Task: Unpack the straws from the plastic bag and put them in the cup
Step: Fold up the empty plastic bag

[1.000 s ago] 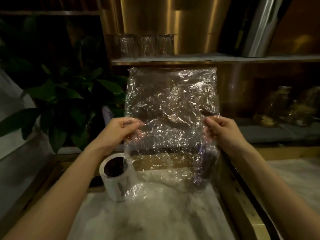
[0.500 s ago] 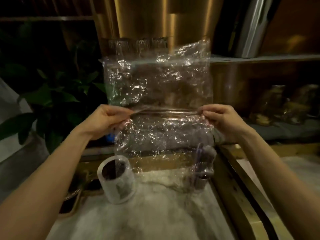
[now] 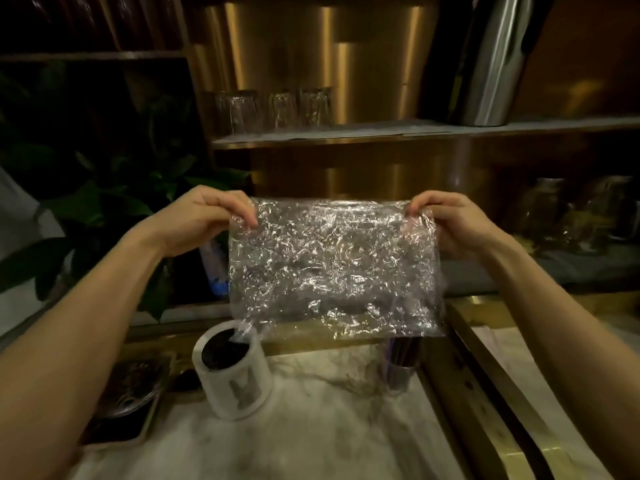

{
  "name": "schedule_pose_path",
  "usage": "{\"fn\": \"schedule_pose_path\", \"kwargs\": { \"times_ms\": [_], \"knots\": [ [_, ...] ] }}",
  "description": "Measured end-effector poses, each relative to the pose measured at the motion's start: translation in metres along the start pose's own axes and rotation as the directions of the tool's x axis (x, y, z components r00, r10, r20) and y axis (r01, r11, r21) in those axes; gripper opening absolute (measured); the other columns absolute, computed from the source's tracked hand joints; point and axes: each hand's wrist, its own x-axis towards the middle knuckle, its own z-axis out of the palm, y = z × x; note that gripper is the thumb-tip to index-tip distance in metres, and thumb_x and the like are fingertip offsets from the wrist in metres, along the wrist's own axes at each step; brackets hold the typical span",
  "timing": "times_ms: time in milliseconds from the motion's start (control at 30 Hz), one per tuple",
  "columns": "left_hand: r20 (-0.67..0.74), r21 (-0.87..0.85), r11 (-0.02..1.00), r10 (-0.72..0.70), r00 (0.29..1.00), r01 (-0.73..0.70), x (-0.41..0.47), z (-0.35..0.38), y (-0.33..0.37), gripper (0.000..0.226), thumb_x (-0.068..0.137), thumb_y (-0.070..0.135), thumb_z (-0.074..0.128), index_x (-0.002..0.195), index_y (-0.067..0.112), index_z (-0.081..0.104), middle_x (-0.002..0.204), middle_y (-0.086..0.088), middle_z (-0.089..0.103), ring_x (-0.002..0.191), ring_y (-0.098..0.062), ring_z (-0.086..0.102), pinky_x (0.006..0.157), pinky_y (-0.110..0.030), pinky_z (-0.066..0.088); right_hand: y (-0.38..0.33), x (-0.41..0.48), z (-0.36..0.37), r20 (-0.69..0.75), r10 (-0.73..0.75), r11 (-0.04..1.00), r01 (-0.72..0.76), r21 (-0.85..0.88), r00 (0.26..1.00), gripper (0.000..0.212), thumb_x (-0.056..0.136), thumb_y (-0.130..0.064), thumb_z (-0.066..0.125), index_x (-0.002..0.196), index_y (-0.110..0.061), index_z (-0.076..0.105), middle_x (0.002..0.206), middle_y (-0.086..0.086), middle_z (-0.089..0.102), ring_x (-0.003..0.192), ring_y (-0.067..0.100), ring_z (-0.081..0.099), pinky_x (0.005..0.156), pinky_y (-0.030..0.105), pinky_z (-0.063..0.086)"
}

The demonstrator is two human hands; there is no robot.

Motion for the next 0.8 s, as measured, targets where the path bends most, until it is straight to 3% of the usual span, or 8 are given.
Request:
{"fn": "schedule_pose_path", "kwargs": {
  "times_ms": [167,267,400,467,567,667,733,800],
  "knots": [
    [-0.038,0.000,1.000,0.007,0.999,-0.007,0.002,-0.002,0.021,0.028,0.084,0.011,0.047,0.082,0.009,0.075,0.088,0.001,0.066,0.089,-0.012,0.061,0.079,-0.022,0.049,-0.010,0.007,-0.004,-0.023,-0.017,0.992,0.020,0.127,1.000,0.031,0.082,-0.011,0.041,0.080,-0.007,0.072,0.085,0.010,0.071,0.080,0.021,0.066,0.074,0.033,0.056],
    [-0.255,0.180,0.982,0.102,0.961,-0.057,0.005,0.002,0.033,0.012,0.082,0.025,0.067,0.072,0.024,0.074,0.080,0.008,0.066,0.078,-0.006,0.062,0.072,-0.020,0.050,-0.021,0.011,0.006,-0.120,-0.121,0.986,0.105,-0.130,0.985,0.016,0.084,-0.022,0.055,0.089,-0.021,0.071,0.087,0.001,0.069,0.072,0.010,0.066,0.062,0.024,0.053],
    [-0.346,0.326,0.936,0.251,0.904,-0.134,0.010,0.007,0.054,0.010,0.074,0.009,0.073,0.077,0.018,0.070,0.081,0.009,0.063,0.069,0.002,0.060,0.066,-0.010,0.050,-0.044,0.014,0.018,-0.094,-0.134,0.948,0.100,-0.302,0.987,0.042,0.081,-0.022,0.068,0.117,-0.042,0.058,0.087,0.002,0.067,0.067,0.007,0.064,0.056,0.023,0.053],
    [-0.333,0.359,0.920,0.285,0.899,-0.158,0.011,0.003,0.066,0.014,0.076,-0.001,0.070,0.081,0.012,0.068,0.083,0.010,0.062,0.073,0.006,0.060,0.068,-0.008,0.049,-0.060,0.016,0.025,0.000,-0.068,0.906,0.062,-0.418,0.998,0.036,0.075,-0.036,0.067,0.111,-0.038,0.064,0.091,0.000,0.069,0.072,0.007,0.067,0.060,0.022,0.054],
    [-0.257,0.408,0.897,0.291,0.922,-0.169,0.011,-0.006,0.085,0.019,0.076,-0.001,0.069,0.078,0.018,0.067,0.078,0.015,0.065,0.077,0.004,0.060,0.073,-0.011,0.050,-0.081,0.023,0.043,0.126,0.093,0.785,0.005,-0.620,0.988,0.039,0.072,-0.047,0.063,0.109,-0.035,0.066,0.093,-0.005,0.071,0.081,0.009,0.069,0.063,0.022,0.055],
    [-0.184,0.461,0.867,0.304,0.935,-0.192,0.017,-0.007,0.103,0.021,0.076,0.000,0.070,0.078,0.021,0.067,0.081,0.013,0.067,0.081,0.000,0.063,0.075,-0.014,0.051,-0.086,0.034,0.071,0.278,0.158,0.749,0.068,-0.659,0.948,0.040,0.078,-0.041,0.060,0.113,-0.024,0.064,0.093,-0.002,0.072,0.084,0.018,0.070,0.067,0.026,0.058],
    [-0.155,0.514,0.835,0.314,0.937,-0.195,0.020,-0.004,0.113,0.019,0.077,0.002,0.070,0.079,0.021,0.067,0.087,0.008,0.066,0.086,-0.009,0.064,0.078,-0.020,0.054,-0.082,0.041,0.090,0.322,0.125,0.758,0.119,-0.641,0.938,0.030,0.083,-0.033,0.060,0.108,-0.017,0.065,0.090,0.002,0.073,0.082,0.024,0.071,0.070,0.032,0.059],
    [-0.152,0.611,0.773,0.324,0.934,-0.169,0.022,-0.002,0.118,0.014,0.079,0.008,0.071,0.083,0.020,0.068,0.093,0.002,0.063,0.090,-0.016,0.063,0.082,-0.026,0.055,-0.073,0.046,0.103,0.311,0.053,0.781,0.155,-0.605,0.949,0.019,0.086,-0.023,0.061,0.100,-0.012,0.066,0.084,0.001,0.073,0.076,0.019,0.071,0.066,0.027,0.058]
  ]
}}
